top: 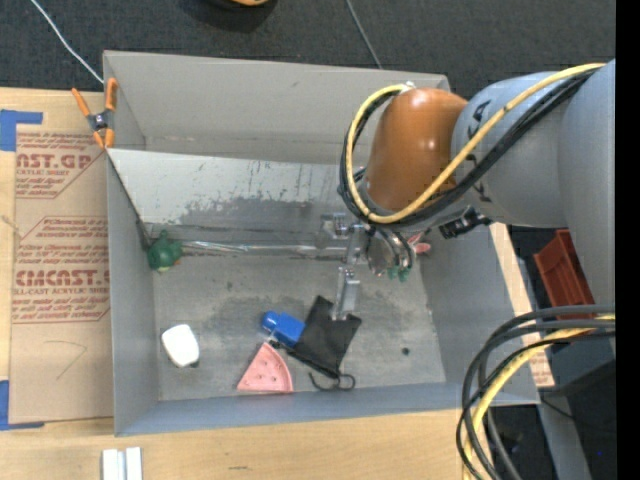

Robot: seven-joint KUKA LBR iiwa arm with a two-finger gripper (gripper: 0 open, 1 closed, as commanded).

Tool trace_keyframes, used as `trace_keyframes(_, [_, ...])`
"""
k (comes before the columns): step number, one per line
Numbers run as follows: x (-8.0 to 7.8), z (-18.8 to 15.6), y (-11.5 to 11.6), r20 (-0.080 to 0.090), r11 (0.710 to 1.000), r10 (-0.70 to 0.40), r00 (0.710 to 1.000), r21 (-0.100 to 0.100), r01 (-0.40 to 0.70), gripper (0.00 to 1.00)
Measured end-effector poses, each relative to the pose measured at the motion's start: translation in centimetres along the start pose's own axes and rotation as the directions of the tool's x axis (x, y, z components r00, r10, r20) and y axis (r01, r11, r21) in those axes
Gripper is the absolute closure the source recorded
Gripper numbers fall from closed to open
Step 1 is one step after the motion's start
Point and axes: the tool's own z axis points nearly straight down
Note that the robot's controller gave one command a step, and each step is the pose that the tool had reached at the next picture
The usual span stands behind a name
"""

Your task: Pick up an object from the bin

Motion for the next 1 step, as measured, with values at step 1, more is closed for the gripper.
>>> trace_keyframes(1, [3.84,5.17,-1.75,-0.01,0.948,-0.318,0.948,-0.003,0.318,0.0])
